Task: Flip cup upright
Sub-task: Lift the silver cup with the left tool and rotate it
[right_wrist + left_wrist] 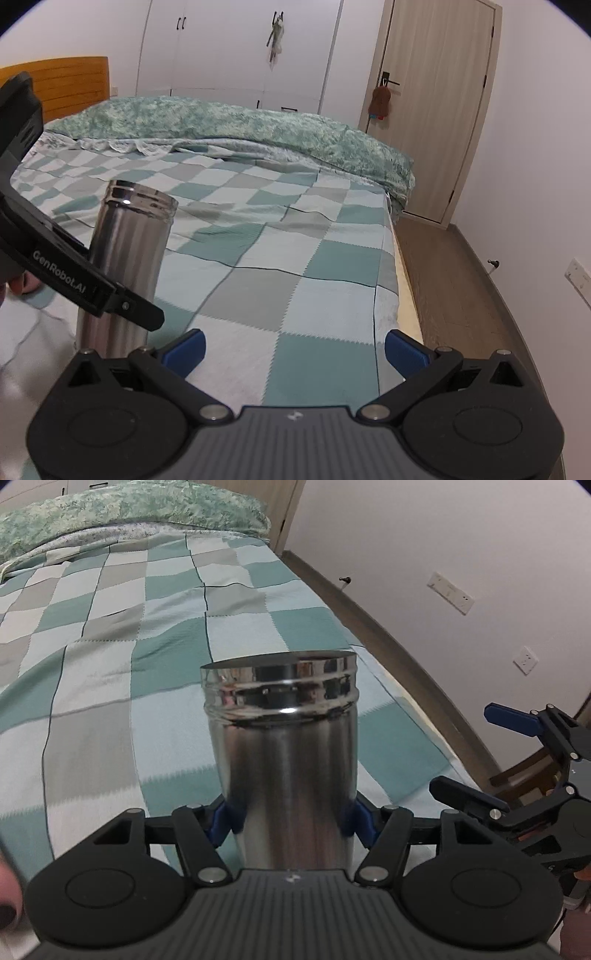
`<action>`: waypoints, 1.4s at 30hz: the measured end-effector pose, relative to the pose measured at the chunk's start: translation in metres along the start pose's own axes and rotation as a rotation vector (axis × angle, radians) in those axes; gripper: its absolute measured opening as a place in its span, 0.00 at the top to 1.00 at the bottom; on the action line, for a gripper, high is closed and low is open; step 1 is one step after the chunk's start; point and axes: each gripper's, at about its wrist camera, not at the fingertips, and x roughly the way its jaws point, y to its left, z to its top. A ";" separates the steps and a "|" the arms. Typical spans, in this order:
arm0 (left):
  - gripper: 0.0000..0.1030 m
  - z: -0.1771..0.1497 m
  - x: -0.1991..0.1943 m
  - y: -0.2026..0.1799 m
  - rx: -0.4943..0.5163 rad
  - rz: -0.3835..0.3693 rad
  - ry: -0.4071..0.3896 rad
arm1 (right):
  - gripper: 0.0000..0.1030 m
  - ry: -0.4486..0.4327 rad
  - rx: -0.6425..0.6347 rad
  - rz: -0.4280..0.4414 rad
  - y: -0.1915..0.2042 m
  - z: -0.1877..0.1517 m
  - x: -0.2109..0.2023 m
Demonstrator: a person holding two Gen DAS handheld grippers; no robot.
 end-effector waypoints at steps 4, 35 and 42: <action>0.37 -0.023 -0.029 -0.012 0.003 -0.006 -0.008 | 0.00 -0.016 -0.008 0.007 0.013 -0.007 -0.034; 0.10 -0.103 -0.005 0.008 -0.108 0.026 0.041 | 0.00 0.085 0.013 0.091 0.045 -0.070 -0.036; 0.00 -0.101 -0.040 0.002 -0.045 0.078 -0.066 | 0.00 0.078 0.014 0.084 0.052 -0.065 -0.042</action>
